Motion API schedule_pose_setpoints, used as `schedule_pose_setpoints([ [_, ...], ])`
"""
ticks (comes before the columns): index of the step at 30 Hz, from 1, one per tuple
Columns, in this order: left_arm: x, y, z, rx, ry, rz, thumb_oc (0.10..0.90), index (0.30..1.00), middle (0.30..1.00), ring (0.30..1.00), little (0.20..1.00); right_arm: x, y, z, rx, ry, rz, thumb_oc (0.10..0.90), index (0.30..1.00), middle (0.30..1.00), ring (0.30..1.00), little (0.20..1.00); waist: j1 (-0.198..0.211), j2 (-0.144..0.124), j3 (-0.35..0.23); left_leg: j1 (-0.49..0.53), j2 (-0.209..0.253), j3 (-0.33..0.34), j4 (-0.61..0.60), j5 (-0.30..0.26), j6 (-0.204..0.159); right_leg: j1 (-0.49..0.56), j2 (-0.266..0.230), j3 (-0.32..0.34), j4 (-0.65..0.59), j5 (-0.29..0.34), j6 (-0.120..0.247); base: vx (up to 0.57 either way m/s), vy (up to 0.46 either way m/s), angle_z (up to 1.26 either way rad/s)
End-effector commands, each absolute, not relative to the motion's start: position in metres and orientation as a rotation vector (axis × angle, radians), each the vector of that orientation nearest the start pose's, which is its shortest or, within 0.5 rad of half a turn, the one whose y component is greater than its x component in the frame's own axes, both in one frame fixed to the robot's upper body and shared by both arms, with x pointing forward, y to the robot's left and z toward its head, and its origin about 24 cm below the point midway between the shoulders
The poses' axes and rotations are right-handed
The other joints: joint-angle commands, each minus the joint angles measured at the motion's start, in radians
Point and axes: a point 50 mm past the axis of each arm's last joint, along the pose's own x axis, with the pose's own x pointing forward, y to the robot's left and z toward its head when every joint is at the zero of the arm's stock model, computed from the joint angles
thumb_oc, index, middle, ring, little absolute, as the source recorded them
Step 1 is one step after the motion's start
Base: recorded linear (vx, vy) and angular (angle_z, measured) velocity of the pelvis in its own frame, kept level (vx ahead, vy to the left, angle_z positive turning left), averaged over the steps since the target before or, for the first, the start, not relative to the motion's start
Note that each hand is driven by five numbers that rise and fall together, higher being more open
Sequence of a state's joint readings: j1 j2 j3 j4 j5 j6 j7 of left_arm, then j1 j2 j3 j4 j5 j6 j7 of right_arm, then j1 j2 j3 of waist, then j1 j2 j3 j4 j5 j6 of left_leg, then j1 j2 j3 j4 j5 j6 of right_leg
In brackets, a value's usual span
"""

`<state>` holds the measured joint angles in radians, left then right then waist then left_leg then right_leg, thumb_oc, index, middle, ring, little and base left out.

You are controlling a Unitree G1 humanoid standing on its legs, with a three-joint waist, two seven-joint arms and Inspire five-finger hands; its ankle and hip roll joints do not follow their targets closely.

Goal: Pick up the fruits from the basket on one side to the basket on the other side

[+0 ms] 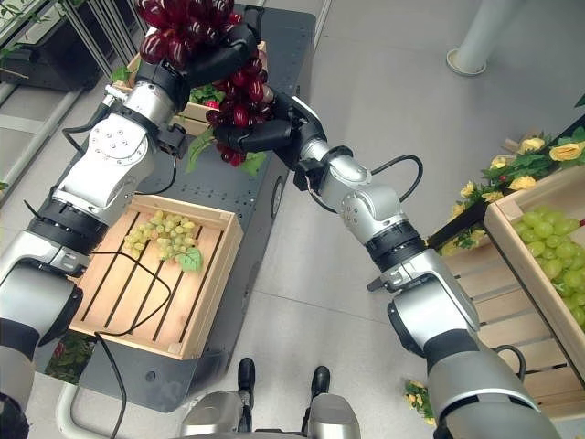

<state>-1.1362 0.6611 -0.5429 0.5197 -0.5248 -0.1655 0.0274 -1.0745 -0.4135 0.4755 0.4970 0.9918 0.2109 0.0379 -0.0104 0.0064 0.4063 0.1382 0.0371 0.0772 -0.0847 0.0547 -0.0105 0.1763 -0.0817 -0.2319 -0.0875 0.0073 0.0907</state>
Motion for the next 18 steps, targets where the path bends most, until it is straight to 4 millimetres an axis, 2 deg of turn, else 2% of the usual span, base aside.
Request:
schedule_pose_setpoints([
  [1, 0.392, 0.127, 0.274, 0.276, -0.557, -0.305, 0.400, 0.300, 0.300, 0.300, 0.300, 0.385, -0.050, 0.226, 0.399, -0.160, 0.602, 0.725, 0.787, 0.787, 0.787, 0.787, 0.019, 0.020, -0.388, -0.033, -0.034, -0.045, -0.003, -0.091, -0.025, -0.030, 0.026, 0.002, 0.002, -0.044, -0.045, 0.00, 0.000, 0.00],
  [2, 0.393, 0.129, 0.267, 0.276, -0.536, -0.301, 0.400, 0.300, 0.300, 0.300, 0.300, 0.385, -0.050, 0.228, 0.413, -0.174, 0.597, 0.438, 0.356, 0.356, 0.356, 0.356, 0.020, 0.020, -0.388, -0.031, -0.033, -0.046, -0.003, -0.091, -0.025, -0.029, 0.026, 0.001, 0.002, -0.044, -0.045, 0.00, 0.000, 0.00],
  [3, 0.394, 0.129, 0.264, 0.274, -0.525, -0.298, 0.400, 0.300, 0.300, 0.300, 0.300, 0.385, -0.050, 0.229, 0.420, -0.179, 0.595, 0.400, 0.300, 0.300, 0.300, 0.300, 0.020, 0.019, -0.389, -0.031, -0.033, -0.047, -0.003, -0.092, -0.025, -0.028, 0.026, 0.001, 0.001, -0.044, -0.045, 0.00, 0.000, 0.00],
  [10, 0.397, 0.135, 0.239, 0.249, -0.446, -0.276, 0.400, 0.300, 0.300, 0.300, 0.300, 0.384, -0.050, 0.226, 0.452, -0.197, 0.576, 0.400, 0.300, 0.300, 0.300, 0.300, 0.023, 0.016, -0.391, -0.028, -0.034, -0.049, -0.003, -0.092, -0.024, -0.025, 0.027, -0.003, 0.000, -0.045, -0.045, 0.00, 0.000, 0.00],
  [17, 0.399, 0.139, 0.232, 0.239, -0.424, -0.246, 0.400, 0.300, 0.300, 0.300, 0.300, 0.384, -0.051, 0.225, 0.461, -0.212, 0.550, 0.400, 0.300, 0.300, 0.300, 0.300, 0.021, 0.014, -0.390, -0.030, -0.032, -0.045, -0.003, -0.091, -0.024, -0.028, 0.028, -0.002, 0.000, -0.040, -0.044, 0.00, 0.000, 0.00],
  [18, 0.399, 0.139, 0.231, 0.235, -0.413, -0.236, 0.461, 0.392, 0.392, 0.392, 0.392, 0.384, -0.051, 0.224, 0.455, -0.215, 0.543, 0.400, 0.300, 0.300, 0.300, 0.300, 0.021, 0.014, -0.390, -0.029, -0.032, -0.044, -0.003, -0.090, -0.024, -0.028, 0.027, -0.002, 0.000, -0.040, -0.044, 0.00, 0.000, 0.00],
])
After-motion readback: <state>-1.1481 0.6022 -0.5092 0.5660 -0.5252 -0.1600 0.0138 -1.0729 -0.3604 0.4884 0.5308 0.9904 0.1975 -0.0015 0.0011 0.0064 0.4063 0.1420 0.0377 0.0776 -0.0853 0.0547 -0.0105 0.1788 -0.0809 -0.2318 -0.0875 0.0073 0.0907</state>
